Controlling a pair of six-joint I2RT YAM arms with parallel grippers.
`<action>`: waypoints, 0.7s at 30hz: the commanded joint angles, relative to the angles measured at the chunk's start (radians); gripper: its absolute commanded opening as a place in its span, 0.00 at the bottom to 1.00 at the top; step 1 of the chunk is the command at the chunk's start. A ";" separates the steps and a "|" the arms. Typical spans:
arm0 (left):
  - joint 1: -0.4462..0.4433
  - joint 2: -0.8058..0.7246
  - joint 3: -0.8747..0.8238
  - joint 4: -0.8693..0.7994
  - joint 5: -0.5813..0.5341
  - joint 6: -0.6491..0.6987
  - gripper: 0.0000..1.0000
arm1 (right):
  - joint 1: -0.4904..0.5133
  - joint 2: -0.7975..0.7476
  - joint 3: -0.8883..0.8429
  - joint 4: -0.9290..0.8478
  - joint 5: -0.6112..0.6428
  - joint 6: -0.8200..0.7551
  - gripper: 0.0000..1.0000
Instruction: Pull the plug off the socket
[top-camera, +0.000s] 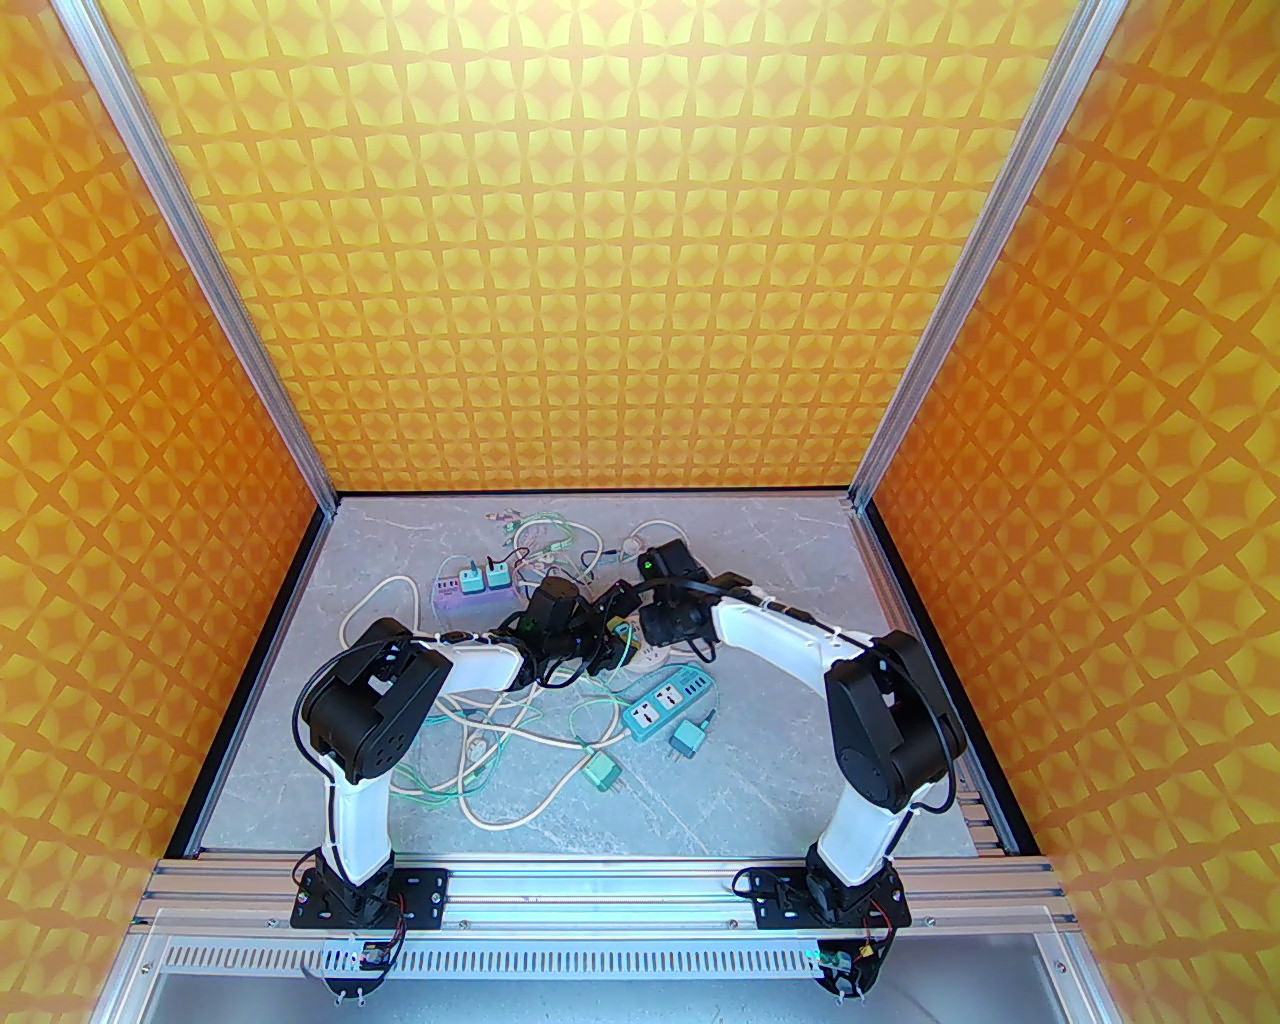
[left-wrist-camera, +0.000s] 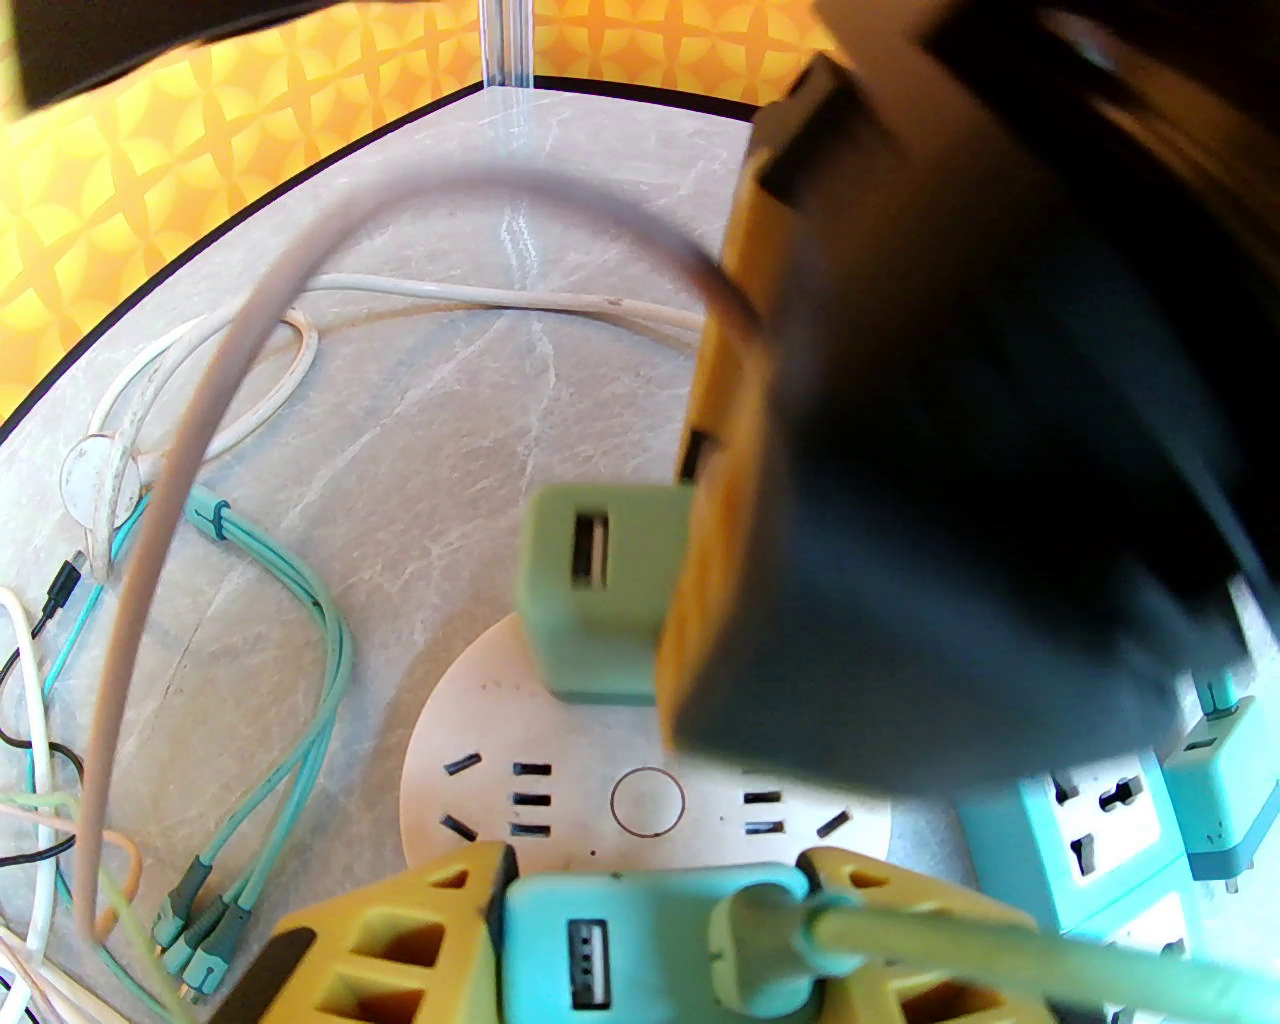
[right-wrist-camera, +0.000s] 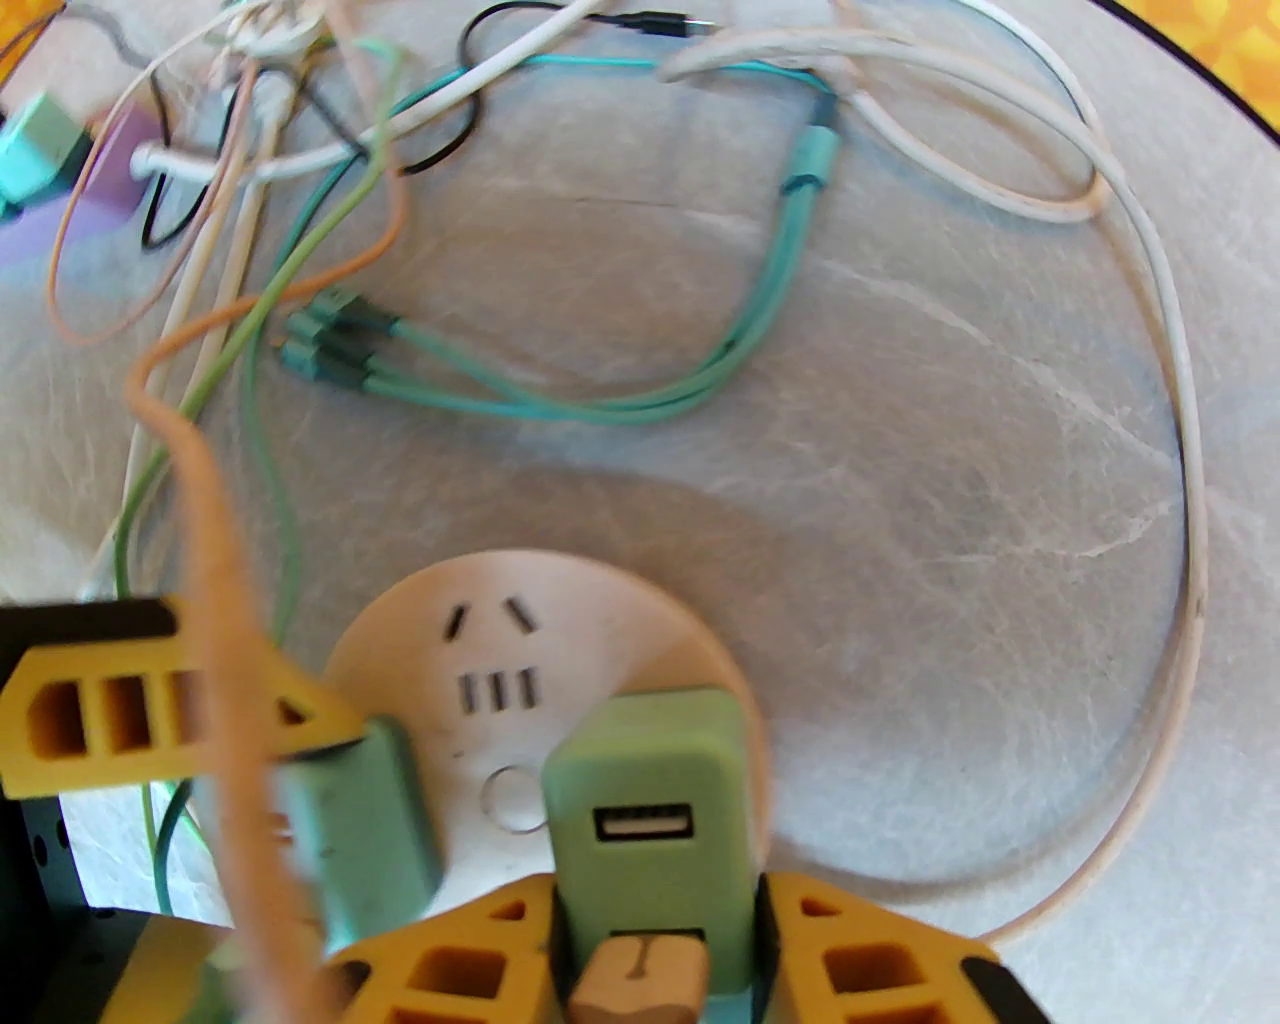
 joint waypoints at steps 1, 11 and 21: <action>-0.012 0.051 -0.002 -0.115 -0.014 0.003 0.36 | 0.052 -0.035 0.054 0.063 -0.047 0.027 0.32; -0.014 0.054 -0.005 -0.120 -0.013 0.005 0.36 | -0.076 -0.088 0.006 0.095 -0.103 0.013 0.30; -0.017 0.059 0.005 -0.136 -0.013 0.008 0.36 | -0.098 -0.068 0.015 0.095 -0.185 0.026 0.29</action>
